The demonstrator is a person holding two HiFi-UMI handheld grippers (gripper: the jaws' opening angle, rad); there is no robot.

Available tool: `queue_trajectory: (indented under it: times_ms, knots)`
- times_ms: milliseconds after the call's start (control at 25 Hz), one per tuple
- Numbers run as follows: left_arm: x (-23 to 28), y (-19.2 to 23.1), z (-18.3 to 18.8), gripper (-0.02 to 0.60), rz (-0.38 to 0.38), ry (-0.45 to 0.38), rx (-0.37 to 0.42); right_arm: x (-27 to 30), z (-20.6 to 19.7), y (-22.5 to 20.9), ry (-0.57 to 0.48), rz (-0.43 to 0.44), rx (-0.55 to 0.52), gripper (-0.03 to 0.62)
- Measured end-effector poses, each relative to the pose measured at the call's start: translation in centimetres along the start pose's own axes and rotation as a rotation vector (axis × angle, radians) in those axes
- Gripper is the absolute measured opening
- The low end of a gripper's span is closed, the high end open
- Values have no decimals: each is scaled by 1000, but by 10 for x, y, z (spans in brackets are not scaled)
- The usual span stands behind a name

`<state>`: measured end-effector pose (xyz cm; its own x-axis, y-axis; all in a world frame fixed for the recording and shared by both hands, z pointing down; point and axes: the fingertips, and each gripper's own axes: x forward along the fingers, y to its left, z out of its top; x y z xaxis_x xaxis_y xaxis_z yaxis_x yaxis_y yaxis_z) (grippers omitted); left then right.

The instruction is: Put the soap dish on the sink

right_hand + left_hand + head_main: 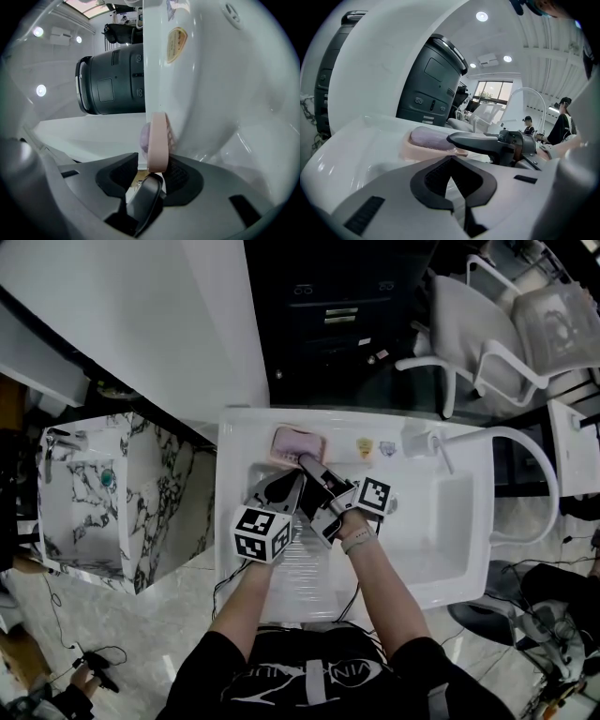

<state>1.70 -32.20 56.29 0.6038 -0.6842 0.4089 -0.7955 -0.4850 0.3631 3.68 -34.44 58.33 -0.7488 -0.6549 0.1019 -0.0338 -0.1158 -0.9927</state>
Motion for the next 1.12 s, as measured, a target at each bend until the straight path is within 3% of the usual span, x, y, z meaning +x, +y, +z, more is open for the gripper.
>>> queue_trajectory:
  times_ms: [160, 1120]
  knots:
    - [3, 3, -3, 12, 9, 12, -6, -1, -3, -2, 13, -17, -20, 179]
    - [9, 9, -11, 13, -3, 40, -60, -21, -5, -17, -9, -87, -37, 186]
